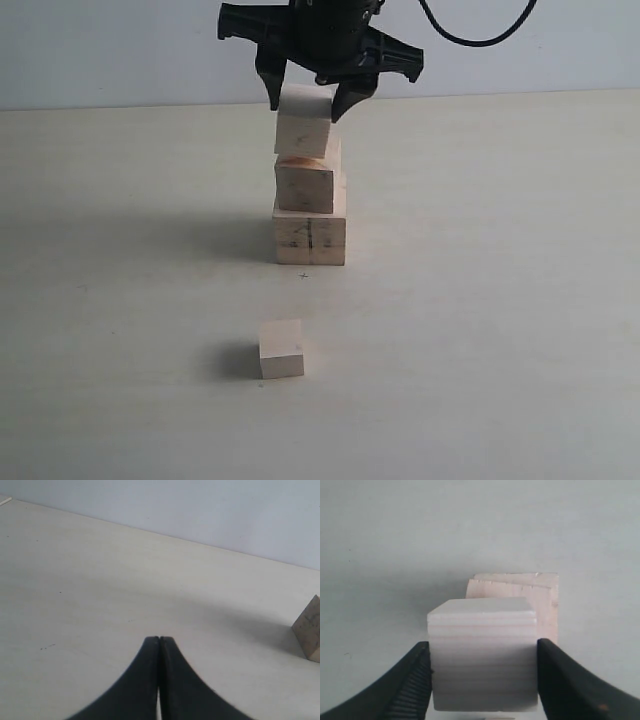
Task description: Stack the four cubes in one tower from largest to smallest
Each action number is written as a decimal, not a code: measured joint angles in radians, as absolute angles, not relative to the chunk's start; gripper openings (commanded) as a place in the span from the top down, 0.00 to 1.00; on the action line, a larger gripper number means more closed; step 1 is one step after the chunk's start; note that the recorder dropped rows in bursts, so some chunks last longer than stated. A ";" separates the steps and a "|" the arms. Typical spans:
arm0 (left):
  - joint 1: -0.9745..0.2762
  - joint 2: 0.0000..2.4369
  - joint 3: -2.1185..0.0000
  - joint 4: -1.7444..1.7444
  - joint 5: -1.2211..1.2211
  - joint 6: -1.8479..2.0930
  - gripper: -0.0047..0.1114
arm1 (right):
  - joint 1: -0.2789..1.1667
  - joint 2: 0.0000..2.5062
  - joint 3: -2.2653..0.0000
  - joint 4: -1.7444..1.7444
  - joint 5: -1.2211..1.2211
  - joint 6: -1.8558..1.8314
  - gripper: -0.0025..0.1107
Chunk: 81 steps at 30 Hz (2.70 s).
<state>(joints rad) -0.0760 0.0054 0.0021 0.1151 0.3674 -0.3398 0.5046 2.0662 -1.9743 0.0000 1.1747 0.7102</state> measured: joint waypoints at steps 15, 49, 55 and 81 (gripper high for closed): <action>-0.076 0.005 0.002 0.115 0.367 -0.340 0.96 | 0.505 2.078 -1.974 -0.028 1.196 0.710 0.67; -0.076 0.005 0.002 0.115 0.367 -0.340 0.96 | 0.505 2.078 -1.974 -0.040 1.181 0.761 0.62; -0.076 0.005 0.002 0.115 0.367 -0.340 0.96 | 0.505 2.078 -1.974 -0.036 1.181 0.740 0.54; -0.076 0.005 0.002 0.115 0.367 -0.340 0.96 | 0.505 2.078 -1.974 -0.006 1.157 0.736 0.45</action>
